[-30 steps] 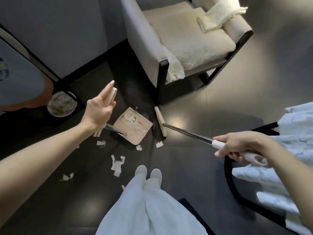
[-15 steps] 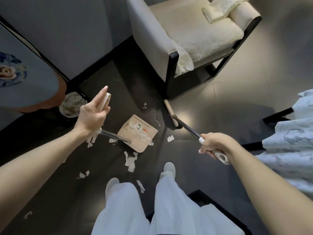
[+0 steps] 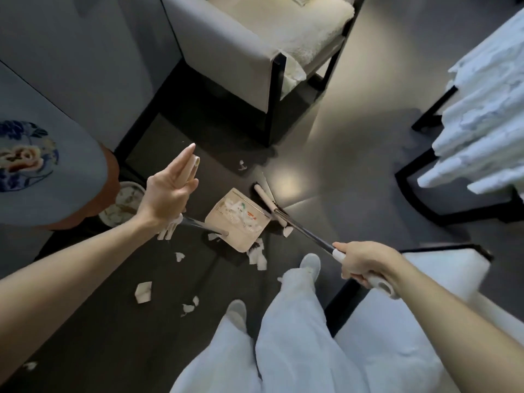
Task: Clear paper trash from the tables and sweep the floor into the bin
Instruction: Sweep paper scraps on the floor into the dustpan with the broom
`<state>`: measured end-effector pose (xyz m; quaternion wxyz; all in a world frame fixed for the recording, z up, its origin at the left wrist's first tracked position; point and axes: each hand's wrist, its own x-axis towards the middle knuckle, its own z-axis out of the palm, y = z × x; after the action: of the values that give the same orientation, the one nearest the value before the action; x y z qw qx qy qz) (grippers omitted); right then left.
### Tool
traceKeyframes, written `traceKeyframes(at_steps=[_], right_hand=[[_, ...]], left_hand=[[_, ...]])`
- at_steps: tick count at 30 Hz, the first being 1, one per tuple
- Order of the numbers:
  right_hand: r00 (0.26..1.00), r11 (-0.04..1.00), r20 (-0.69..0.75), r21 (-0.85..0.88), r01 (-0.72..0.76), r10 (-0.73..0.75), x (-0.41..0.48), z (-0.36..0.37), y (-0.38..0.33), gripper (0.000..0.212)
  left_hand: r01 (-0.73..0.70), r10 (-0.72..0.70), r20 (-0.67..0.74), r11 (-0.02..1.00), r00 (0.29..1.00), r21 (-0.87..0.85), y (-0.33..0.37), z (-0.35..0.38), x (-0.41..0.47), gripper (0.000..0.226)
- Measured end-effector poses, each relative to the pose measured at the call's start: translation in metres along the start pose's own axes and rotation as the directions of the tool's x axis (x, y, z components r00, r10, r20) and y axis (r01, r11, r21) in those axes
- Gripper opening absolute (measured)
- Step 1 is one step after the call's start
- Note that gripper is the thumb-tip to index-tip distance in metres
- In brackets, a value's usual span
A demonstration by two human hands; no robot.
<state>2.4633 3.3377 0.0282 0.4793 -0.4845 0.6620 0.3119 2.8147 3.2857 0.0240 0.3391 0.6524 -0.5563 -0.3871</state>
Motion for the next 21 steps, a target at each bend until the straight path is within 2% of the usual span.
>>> traceKeyframes(at_steps=[6,10,14,16,21], right_hand=[[0.997,0.934,-0.043,0.354,-0.048,0.067,-0.035,0.023,0.013,0.074],[0.996,0.931,-0.071,0.364,-0.022,0.051,-0.043,0.039,0.016,0.075],[0.997,0.967,-0.074,0.255,0.004,0.015,-0.036,0.067,0.001,0.055],[1.0,0.935,-0.006,0.355,0.007,-0.005,-0.031,0.082,-0.007,0.052],[0.993,0.844,0.113,0.535,-0.031,-0.036,-0.028,0.09,-0.019,0.063]], left_hand=[[-0.018,0.015,0.036,0.997,0.999,0.077,-0.02,-0.023,-0.032,0.071],[0.012,-0.011,-0.014,0.997,1.0,0.075,-0.029,-0.034,-0.059,0.067],[0.007,-0.003,-0.043,0.996,0.999,0.094,-0.033,-0.043,-0.085,0.065],[0.013,-0.008,-0.056,0.995,0.998,0.097,-0.035,-0.047,-0.096,0.064],[0.019,-0.013,-0.078,0.997,0.997,0.071,-0.04,-0.056,-0.116,0.065]])
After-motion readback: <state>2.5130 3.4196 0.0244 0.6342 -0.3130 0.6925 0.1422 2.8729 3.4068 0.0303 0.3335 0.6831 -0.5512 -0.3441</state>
